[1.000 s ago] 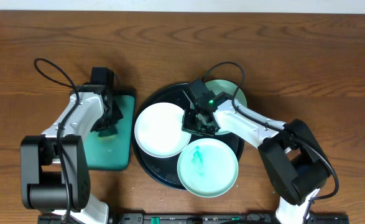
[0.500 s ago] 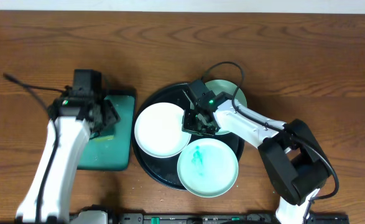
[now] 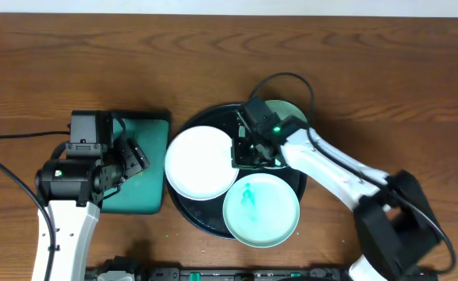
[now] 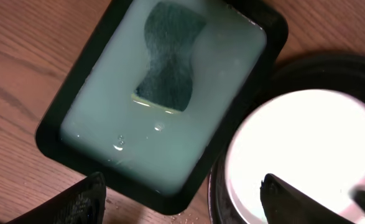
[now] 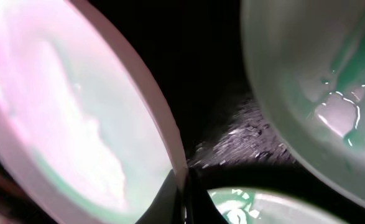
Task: Clean dirty plates on tray and stack at the side
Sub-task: 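Lift the white plate off the tray with the right gripper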
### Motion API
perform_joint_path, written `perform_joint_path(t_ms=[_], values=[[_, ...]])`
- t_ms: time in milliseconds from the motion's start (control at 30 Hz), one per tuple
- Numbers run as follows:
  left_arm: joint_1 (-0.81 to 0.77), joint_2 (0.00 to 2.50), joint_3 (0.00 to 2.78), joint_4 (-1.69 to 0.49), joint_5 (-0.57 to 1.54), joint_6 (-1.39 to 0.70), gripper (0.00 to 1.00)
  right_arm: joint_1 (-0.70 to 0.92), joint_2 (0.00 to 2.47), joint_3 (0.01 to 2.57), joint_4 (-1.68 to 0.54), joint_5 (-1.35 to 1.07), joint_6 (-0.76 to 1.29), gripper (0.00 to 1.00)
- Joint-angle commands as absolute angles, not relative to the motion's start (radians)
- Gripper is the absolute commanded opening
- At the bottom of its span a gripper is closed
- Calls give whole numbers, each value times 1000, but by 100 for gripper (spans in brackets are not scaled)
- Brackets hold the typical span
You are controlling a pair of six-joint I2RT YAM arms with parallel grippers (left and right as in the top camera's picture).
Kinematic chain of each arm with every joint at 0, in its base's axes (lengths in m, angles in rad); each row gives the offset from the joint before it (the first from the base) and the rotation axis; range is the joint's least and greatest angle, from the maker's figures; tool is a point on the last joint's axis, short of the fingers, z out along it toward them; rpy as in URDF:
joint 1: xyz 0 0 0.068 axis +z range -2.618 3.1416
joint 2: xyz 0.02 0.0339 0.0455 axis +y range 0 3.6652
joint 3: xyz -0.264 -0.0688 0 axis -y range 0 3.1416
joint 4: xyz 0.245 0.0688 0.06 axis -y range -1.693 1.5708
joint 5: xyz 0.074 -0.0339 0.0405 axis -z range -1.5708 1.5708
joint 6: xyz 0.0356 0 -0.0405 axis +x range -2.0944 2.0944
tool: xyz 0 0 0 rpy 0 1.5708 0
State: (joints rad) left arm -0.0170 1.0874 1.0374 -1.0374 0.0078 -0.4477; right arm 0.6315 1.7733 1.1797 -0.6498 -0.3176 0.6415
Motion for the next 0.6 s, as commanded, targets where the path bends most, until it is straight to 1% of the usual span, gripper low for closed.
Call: perform_joint_path(t_ms=[0, 133, 267, 400, 500, 567], values=[[-19, 1094, 1034, -1043, 19, -449, 80, 595, 1687, 1178, -662, -354, 612, 2], [-19, 1098, 1034, -1044, 19, -449, 80, 545, 1637, 1178, -703, -413, 674, 2], [-19, 1098, 1034, -1047, 18, -445, 80, 458, 1621, 1178, -768, -550, 739, 2], [-19, 1098, 1034, -1051, 15, -445, 80, 369, 1621, 1178, -813, -728, 736, 2], [-19, 1098, 1034, -1058, 15, -445, 80, 320, 1621, 1178, -809, -851, 699, 2], [-19, 1098, 1034, -1058, 15, -445, 80, 294, 1621, 1178, -781, -847, 645, 2]])
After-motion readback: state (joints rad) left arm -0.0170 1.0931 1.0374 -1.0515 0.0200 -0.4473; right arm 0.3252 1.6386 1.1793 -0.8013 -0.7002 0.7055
